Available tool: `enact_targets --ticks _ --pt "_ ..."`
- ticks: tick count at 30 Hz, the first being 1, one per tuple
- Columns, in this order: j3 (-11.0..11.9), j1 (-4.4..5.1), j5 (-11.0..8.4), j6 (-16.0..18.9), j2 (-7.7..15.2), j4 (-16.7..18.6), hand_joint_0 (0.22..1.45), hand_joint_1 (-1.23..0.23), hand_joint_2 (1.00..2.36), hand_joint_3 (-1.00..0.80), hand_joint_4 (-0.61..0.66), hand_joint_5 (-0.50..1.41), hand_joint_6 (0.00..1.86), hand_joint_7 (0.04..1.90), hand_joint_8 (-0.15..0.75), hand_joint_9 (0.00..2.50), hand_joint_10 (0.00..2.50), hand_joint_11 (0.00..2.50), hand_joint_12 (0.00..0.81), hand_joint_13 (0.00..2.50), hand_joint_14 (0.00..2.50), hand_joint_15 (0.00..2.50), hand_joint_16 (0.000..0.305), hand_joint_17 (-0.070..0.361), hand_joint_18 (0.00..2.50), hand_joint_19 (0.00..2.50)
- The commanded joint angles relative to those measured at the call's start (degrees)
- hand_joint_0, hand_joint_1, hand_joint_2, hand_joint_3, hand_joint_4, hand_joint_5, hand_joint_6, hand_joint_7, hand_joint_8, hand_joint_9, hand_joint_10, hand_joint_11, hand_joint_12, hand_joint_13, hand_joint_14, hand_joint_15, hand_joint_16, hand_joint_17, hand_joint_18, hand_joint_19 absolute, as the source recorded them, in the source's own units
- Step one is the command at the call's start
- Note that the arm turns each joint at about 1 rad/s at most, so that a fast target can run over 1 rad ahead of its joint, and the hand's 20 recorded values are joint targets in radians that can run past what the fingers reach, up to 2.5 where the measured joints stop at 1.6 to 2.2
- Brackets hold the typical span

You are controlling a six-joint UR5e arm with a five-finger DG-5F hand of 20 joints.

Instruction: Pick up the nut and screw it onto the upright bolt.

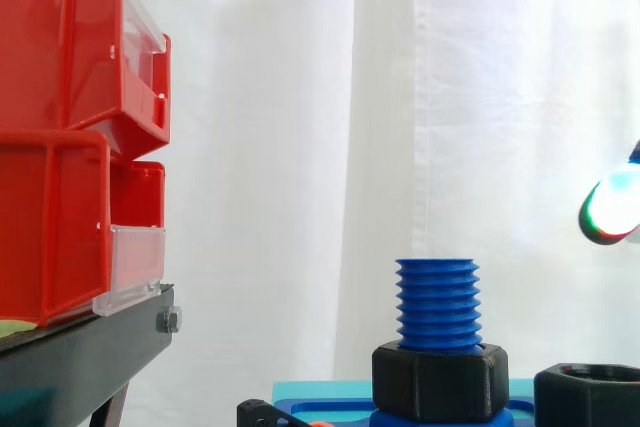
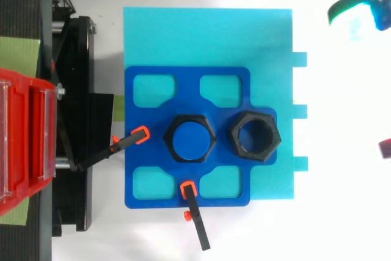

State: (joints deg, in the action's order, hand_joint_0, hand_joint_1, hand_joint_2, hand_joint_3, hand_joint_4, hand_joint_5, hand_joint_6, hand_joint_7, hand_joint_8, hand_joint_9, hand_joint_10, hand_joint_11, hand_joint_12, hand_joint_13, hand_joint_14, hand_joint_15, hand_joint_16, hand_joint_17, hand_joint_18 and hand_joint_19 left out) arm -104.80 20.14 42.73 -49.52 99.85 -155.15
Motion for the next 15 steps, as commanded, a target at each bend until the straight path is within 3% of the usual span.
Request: enact_targets --ticks 1,4,6,7,8,11,12,15 --pt "1.53 1.13 -2.31 -3.21 1.75 1.43 0.44 -0.76 1.0 -0.5 0.2 -0.25 0.5 0.74 0.269 0.35 0.0 0.0 0.296 0.18 0.0 0.0 0.033 0.074 0.0 0.0" --pt "2.5 2.28 -3.18 -5.67 1.84 1.87 0.43 -0.76 1.0 -0.5 0.2 -0.26 0.5 0.74 0.269 0.34 0.0 0.0 0.298 0.18 0.0 0.0 0.034 0.076 0.0 0.0" --pt "2.67 4.21 -3.89 -7.08 1.84 2.57 0.43 -0.75 1.0 -0.5 0.2 -0.26 0.5 0.74 0.27 0.34 0.0 0.0 0.299 0.18 0.0 0.0 0.034 0.076 0.0 0.0" --pt "2.67 6.32 -6.17 -9.1 1.84 3.01 0.44 -0.75 1.0 -0.5 0.2 -0.26 0.5 0.74 0.27 0.34 0.0 0.0 0.298 0.17 0.0 0.0 0.034 0.076 0.0 0.0" --pt "2.76 7.46 -8.28 -10.33 1.84 3.28 0.44 -0.74 1.0 -0.5 0.2 -0.26 0.5 0.74 0.27 0.34 0.0 0.0 0.299 0.17 0.0 0.0 0.034 0.076 0.0 0.0" --pt "2.67 9.4 -11.71 -12.18 1.84 4.59 0.43 -0.74 1.0 -0.5 0.2 -0.26 0.5 0.74 0.27 0.34 0.0 0.0 0.302 0.17 0.0 0.0 0.034 0.077 0.0 0.0" --pt "2.67 10.45 -13.73 -13.32 1.93 5.91 0.43 -0.74 1.0 -0.5 0.2 -0.26 0.5 0.74 0.27 0.34 0.0 0.0 0.303 0.17 0.0 0.0 0.034 0.077 0.0 0.0" --pt "2.67 11.42 -16.28 -15.52 1.93 8.2 0.43 -0.74 1.0 -0.5 0.2 -0.26 0.5 0.74 0.272 0.34 0.0 0.0 0.304 0.17 0.0 0.0 0.035 0.078 0.0 0.0"
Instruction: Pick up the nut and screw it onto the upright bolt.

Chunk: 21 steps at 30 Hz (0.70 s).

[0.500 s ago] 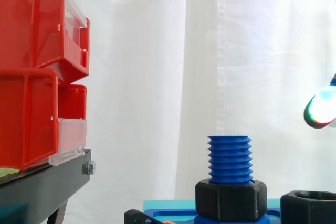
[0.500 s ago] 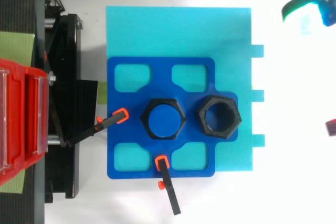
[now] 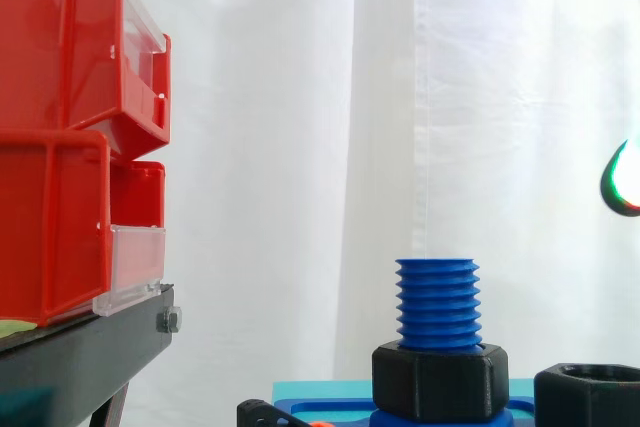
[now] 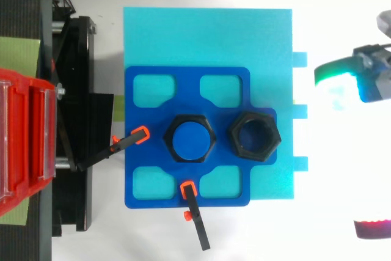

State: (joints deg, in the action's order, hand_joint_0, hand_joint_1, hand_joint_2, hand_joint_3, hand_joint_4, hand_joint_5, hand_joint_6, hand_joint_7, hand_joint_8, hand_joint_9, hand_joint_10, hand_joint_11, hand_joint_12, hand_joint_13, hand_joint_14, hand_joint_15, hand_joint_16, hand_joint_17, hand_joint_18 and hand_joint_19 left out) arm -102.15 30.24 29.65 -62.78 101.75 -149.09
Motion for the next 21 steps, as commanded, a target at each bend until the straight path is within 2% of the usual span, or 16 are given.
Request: enact_targets --ticks 1,3,4,9,11,12,16,21 --pt "0.02 1.41 -3.63 -2.78 0.03 2.49 0.43 -0.75 1.0 -0.5 0.2 -0.26 0.5 0.74 0.273 0.34 0.0 0.0 0.305 0.17 0.0 0.0 0.035 0.079 0.0 0.0" --pt "0.02 1.58 -3.81 -4.02 0.11 3.37 0.42 -0.76 1.0 -0.5 0.2 -0.26 0.5 0.74 0.276 0.34 0.0 0.0 0.308 0.17 0.0 0.0 0.036 0.081 0.0 0.0" --pt "0.02 1.58 -3.81 -4.45 0.91 3.63 0.42 -0.76 1.0 -0.5 0.2 -0.26 0.5 0.74 0.277 0.34 0.0 0.0 0.309 0.17 0.0 0.0 0.036 0.081 0.0 0.0" --pt "0.02 1.58 -4.07 -4.37 3.01 4.25 0.41 -0.77 1.0 -0.5 0.21 -0.26 0.5 0.75 0.281 0.33 0.0 0.0 0.318 0.18 0.0 0.0 0.038 0.085 0.0 0.0" --pt "0.02 1.58 -4.07 -4.72 3.19 5.39 0.4 -0.78 1.0 -0.5 0.21 -0.26 0.5 0.74 0.282 0.33 0.0 0.0 0.325 0.17 0.0 0.0 0.039 0.087 0.0 0.0" --pt "0.02 1.32 -4.07 -5.42 3.19 6.35 0.4 -0.78 1.0 -0.5 0.21 -0.26 0.5 0.74 0.283 0.33 0.0 0.0 0.326 0.17 0.0 0.0 0.039 0.087 0.0 0.0" --pt "0.02 1.23 -3.81 -8.15 3.28 8.02 0.39 -0.78 1.0 -0.5 0.21 -0.26 0.5 0.74 0.283 0.32 0.0 0.0 0.33 0.17 0.0 0.0 0.04 0.089 0.0 0.0" --pt "0.11 1.23 -3.81 -9.2 5.39 9.52 0.39 -0.78 1.0 -0.5 0.21 -0.26 0.5 0.74 0.286 0.31 0.0 0.0 0.336 0.16 0.0 0.0 0.041 0.092 0.0 0.0"
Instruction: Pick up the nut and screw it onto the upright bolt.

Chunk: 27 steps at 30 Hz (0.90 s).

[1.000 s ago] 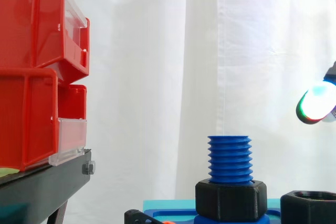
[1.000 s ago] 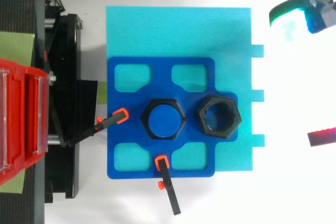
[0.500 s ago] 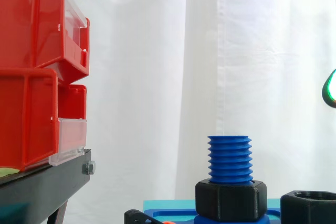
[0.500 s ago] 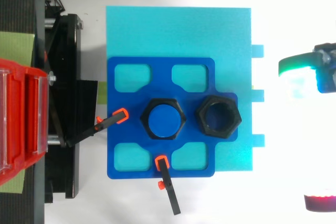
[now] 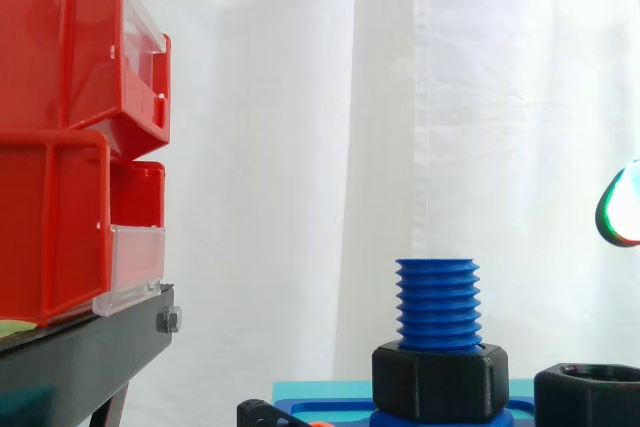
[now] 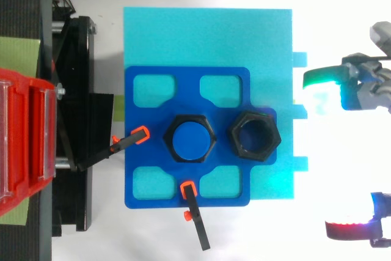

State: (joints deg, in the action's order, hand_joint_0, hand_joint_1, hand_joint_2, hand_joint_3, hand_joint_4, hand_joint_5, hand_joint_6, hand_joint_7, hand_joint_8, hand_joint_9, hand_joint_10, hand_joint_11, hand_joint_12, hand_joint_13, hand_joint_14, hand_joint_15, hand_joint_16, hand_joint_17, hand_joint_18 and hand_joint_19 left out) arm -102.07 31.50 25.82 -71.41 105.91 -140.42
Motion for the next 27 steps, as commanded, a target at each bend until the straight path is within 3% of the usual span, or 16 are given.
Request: enact_targets --ticks 1,12,21,27 --pt "0.64 -0.21 0.02 -0.57 2.37 1.03 0.39 -0.78 1.0 -0.5 0.21 -0.26 0.5 0.74 0.285 0.31 0.0 0.0 0.337 0.16 0.0 0.0 0.041 0.092 0.0 0.0" --pt "4.33 -1.7 0.19 -0.84 7.12 1.73 0.37 -0.8 1.0 -0.5 0.21 -0.26 0.5 0.74 0.286 0.29 0.0 0.0 0.349 0.15 0.0 0.0 0.043 0.098 0.0 0.0" --pt "4.77 -2.4 0.98 -2.6 7.47 3.75 0.29 -0.81 1.0 -0.5 0.16 -0.3 0.5 0.71 0.277 0.01 0.0 0.0 0.408 0.0 0.0 0.0 0.056 0.126 0.0 0.0" --pt "4.77 -2.67 1.07 -3.21 7.56 5.07 0.27 -0.8 1.0 -0.5 0.14 -0.3 0.5 0.67 0.273 0.0 0.0 0.0 0.418 0.0 0.0 0.0 0.06 0.135 0.0 0.0"
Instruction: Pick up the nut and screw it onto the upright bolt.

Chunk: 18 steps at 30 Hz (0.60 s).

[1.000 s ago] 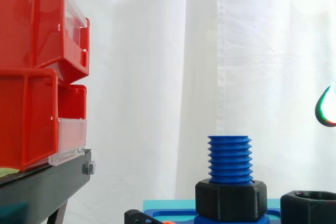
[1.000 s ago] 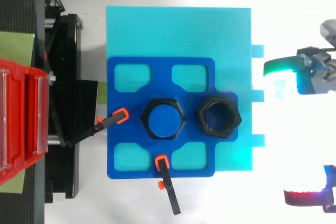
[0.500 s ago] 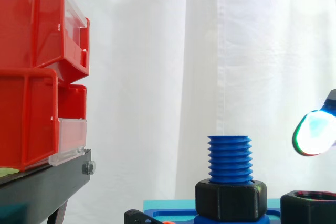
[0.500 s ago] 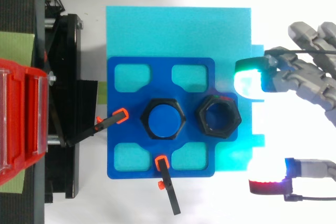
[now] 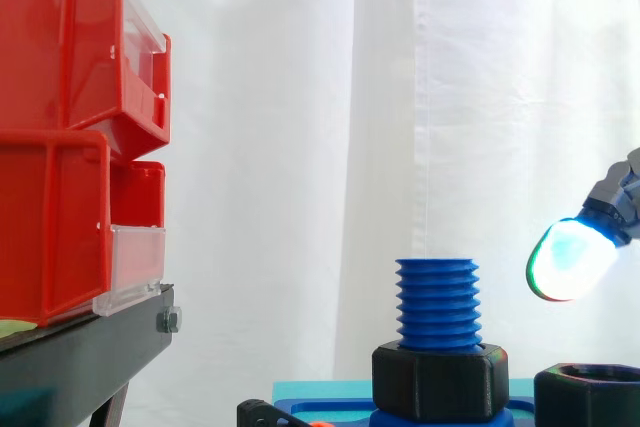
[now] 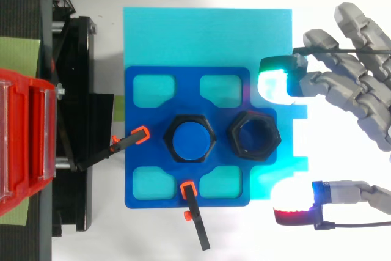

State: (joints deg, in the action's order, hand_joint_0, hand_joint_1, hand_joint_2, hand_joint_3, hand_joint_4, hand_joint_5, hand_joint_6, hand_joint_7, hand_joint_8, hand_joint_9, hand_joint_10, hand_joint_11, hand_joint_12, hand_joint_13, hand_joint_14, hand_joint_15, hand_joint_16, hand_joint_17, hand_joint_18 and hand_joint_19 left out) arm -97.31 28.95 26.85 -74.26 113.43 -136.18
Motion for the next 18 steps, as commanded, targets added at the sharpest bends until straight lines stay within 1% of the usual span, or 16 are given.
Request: enact_targets --ticks 1,6,8,10,11,12,15,18 --pt "0.02 -0.12 -0.04 -0.54 0.04 0.92 0.27 -0.8 1.0 -0.5 0.14 -0.3 0.5 0.67 0.274 0.0 0.0 0.0 0.418 0.0 0.0 0.0 0.06 0.136 0.0 0.0" --pt "0.02 -0.12 -0.04 -0.98 0.3 1.09 0.28 -0.8 1.0 -0.5 0.14 -0.3 0.5 0.67 0.273 0.0 0.0 0.0 0.417 0.0 0.0 0.0 0.061 0.137 0.0 0.0" --pt "0.11 -0.21 -0.04 -0.8 1.36 1.27 0.28 -0.79 1.0 -0.5 0.14 -0.3 0.5 0.66 0.274 0.0 0.0 0.0 0.416 0.0 0.0 0.0 0.061 0.136 0.0 0.0" --pt "0.19 -0.12 -0.04 -0.63 1.62 1.27 0.28 -0.78 1.0 -0.5 0.14 -0.3 0.5 0.66 0.273 0.0 0.0 0.0 0.416 0.0 0.0 0.0 0.061 0.136 0.0 0.0" --pt "0.81 -0.21 -0.04 -0.27 2.68 1.36 0.29 -0.78 1.0 -0.5 0.14 -0.3 0.5 0.67 0.273 0.0 0.0 0.0 0.415 0.0 0.0 0.0 0.06 0.136 0.0 0.0" --pt "0.9 -0.21 -0.04 -0.19 3.12 1.36 0.29 -0.78 1.0 -0.5 0.15 -0.3 0.5 0.67 0.272 0.0 0.0 0.0 0.416 0.0 0.0 0.0 0.06 0.135 0.0 0.0" --pt "1.6 -0.29 -0.04 -0.1 3.29 1.18 0.29 -0.78 1.0 -0.5 0.15 -0.3 0.5 0.67 0.275 0.0 0.0 0.0 0.415 0.0 0.0 0.0 0.059 0.134 0.0 0.0" --pt "1.6 -0.29 -0.04 -0.27 3.38 1.27 0.3 -0.78 1.0 -0.5 0.15 -0.3 0.5 0.67 0.276 0.0 0.0 0.0 0.412 0.0 0.0 0.0 0.059 0.133 0.0 0.0"
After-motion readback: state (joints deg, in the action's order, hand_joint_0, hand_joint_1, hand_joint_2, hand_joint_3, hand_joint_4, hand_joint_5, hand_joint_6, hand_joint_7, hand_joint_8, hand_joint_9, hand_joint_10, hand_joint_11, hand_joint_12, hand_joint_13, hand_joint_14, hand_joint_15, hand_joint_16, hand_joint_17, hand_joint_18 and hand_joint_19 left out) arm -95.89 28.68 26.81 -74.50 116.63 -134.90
